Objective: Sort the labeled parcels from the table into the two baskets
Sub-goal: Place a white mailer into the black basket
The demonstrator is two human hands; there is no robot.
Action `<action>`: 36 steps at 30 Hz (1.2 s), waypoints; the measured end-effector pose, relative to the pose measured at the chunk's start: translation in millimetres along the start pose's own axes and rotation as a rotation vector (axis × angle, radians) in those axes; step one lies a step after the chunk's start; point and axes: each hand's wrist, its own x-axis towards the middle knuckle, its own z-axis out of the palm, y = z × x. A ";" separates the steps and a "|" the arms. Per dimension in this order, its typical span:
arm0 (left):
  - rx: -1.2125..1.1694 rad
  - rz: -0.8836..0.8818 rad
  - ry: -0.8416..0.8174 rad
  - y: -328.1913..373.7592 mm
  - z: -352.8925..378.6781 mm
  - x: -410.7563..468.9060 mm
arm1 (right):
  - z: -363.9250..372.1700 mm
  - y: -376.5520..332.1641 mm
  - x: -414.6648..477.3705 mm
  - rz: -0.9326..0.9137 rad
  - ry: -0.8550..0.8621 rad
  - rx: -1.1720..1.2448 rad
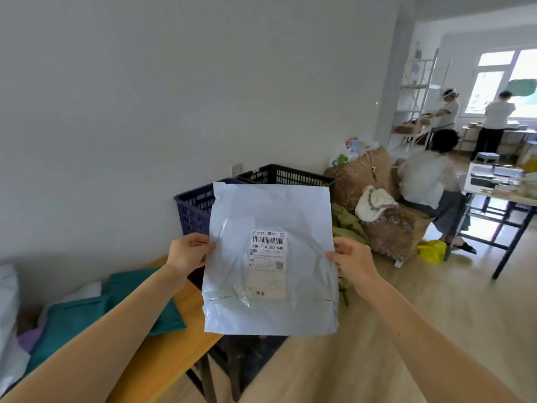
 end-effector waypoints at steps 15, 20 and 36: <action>-0.025 -0.072 -0.125 21.2 174.2 192.4 | -50.7 31.7 237.2 0.052 0.062 0.015; -0.011 -0.100 -0.137 22.1 220.9 244.1 | -65.1 45.1 311.5 0.060 0.038 -0.012; -0.055 -0.132 0.186 46.6 381.1 406.7 | -89.3 60.7 611.6 -0.080 -0.207 -0.093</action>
